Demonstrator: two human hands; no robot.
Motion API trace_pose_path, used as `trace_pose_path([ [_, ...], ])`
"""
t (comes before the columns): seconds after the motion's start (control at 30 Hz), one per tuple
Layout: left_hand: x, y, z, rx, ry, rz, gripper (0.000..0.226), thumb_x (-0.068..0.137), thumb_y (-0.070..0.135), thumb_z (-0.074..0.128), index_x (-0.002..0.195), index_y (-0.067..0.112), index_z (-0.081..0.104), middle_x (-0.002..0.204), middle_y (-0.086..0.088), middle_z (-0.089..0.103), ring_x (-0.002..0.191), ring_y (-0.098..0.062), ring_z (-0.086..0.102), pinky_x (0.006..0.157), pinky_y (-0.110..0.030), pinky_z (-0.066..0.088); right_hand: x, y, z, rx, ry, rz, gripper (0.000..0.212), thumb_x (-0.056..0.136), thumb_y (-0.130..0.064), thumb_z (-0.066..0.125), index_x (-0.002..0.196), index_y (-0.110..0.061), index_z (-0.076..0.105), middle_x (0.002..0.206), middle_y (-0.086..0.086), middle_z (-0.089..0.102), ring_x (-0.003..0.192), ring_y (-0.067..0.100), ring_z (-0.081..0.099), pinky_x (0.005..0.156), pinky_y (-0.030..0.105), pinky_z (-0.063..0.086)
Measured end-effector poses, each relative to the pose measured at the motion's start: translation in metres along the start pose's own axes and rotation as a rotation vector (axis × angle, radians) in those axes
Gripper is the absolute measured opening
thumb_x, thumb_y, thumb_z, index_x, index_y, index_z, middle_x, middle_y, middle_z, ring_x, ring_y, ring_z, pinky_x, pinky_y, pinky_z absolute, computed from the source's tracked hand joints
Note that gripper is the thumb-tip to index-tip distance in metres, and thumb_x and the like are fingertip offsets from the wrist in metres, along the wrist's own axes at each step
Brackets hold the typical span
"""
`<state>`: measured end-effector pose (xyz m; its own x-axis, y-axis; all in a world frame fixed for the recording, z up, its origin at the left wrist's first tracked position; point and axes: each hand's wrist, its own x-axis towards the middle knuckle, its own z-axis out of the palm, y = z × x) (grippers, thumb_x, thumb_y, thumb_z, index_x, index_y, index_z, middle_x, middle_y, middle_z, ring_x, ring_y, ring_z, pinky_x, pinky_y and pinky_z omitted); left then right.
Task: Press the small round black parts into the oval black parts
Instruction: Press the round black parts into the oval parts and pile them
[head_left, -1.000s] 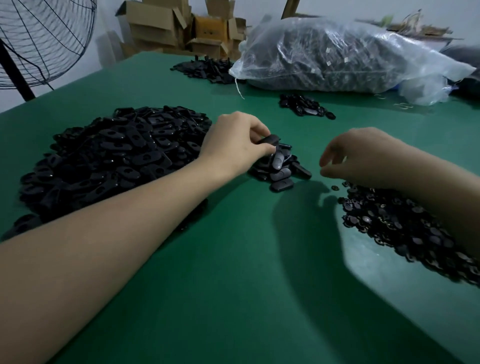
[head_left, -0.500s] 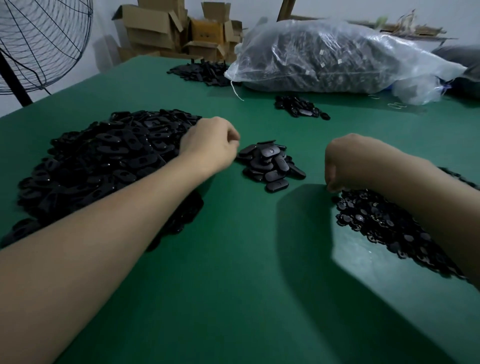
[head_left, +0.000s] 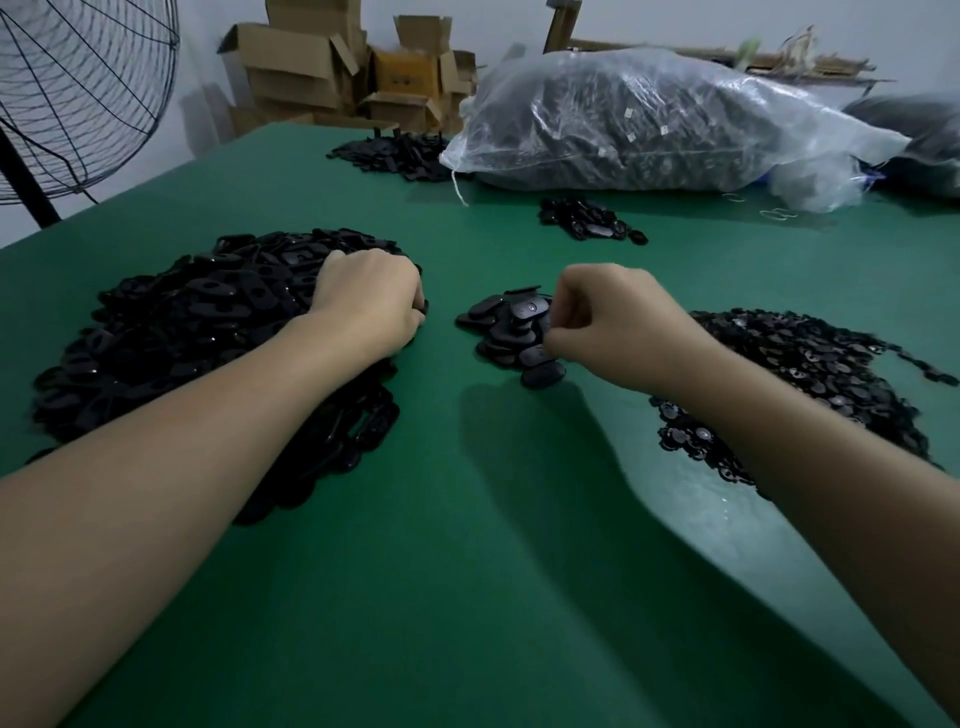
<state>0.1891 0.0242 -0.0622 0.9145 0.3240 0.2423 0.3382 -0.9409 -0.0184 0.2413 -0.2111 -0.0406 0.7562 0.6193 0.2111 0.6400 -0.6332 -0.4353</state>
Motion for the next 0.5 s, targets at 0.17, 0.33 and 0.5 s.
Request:
trace_pose_path([
  [0.17, -0.004, 0.000, 0.000, -0.022, 0.042, 0.028, 0.020, 0.095, 0.046, 0.069, 0.097, 0.028, 0.078, 0.097, 0.003, 0.075, 0.101, -0.025, 0.067, 0.098, -0.040, 0.044, -0.008, -0.007, 0.018, 0.311, 0.086, 0.002, 0.016, 0.085, -0.018, 0.078, 0.078, -0.017, 0.063, 0.080, 0.000, 0.072, 0.078, 0.018, 0.069, 0.073, 0.036, 0.058],
  [0.33, -0.007, -0.001, -0.002, -0.063, 0.066, 0.064, 0.009, 0.095, 0.031, 0.070, 0.100, 0.029, 0.077, 0.098, 0.006, 0.075, 0.102, -0.021, 0.067, 0.097, -0.038, 0.046, -0.016, -0.004, 0.030, 0.513, 0.113, 0.028, 0.018, 0.085, -0.019, 0.083, 0.080, -0.013, 0.067, 0.081, 0.001, 0.075, 0.077, 0.019, 0.072, 0.078, 0.042, 0.060],
  [0.5, -0.009, 0.003, -0.001, -0.002, 0.118, 0.099, 0.028, 0.094, 0.019, 0.060, 0.118, 0.027, 0.074, 0.103, 0.004, 0.076, 0.105, -0.023, 0.067, 0.101, -0.039, 0.044, -0.021, 0.004, 0.040, 0.590, 0.136, 0.046, 0.017, 0.086, -0.014, 0.082, 0.085, -0.011, 0.065, 0.081, 0.003, 0.074, 0.074, 0.023, 0.074, 0.080, 0.046, 0.060],
])
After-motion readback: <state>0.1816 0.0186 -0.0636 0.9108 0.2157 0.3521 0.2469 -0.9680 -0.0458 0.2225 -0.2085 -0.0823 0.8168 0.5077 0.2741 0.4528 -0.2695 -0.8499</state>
